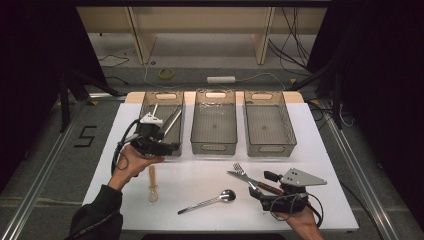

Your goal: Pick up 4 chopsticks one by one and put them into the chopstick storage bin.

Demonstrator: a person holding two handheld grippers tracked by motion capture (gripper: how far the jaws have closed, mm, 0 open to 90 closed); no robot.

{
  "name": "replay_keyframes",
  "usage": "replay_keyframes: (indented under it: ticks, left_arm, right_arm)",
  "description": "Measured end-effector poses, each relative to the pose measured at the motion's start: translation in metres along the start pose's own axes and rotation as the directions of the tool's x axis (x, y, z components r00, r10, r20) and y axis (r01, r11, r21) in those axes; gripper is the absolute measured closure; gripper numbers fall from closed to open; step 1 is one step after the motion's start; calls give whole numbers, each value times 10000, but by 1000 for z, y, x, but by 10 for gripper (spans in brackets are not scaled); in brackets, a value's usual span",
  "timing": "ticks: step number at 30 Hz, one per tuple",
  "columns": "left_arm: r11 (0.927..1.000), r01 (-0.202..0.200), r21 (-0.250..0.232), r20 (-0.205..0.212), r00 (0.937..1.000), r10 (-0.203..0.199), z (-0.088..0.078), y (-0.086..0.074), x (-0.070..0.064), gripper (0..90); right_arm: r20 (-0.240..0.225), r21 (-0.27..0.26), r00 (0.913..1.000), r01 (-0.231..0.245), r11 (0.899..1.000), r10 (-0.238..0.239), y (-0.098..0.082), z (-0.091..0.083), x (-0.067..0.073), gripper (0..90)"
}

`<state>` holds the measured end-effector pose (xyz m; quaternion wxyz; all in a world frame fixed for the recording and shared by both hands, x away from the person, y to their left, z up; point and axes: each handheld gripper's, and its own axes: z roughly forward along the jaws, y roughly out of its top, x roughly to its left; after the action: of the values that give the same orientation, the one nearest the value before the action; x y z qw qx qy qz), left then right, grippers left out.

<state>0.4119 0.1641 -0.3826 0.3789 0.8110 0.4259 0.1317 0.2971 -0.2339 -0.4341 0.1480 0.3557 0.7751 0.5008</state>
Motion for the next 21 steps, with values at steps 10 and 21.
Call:
replay_keyframes:
  ticks: [10, 21]
  left_arm:
    - [9999, -135, 102, 477, 9988, 130, 3, -18, -15, 226]
    - [9982, -490, 332, 956, 9944, 456, 5, -31, -34, 211]
  right_arm:
    - [17, 11, 10000, -5, 10000, 5, 0, 0, 0, 239]
    - [26, -19, 10000, -43, 10000, 43, -1, 0, -2, 237]
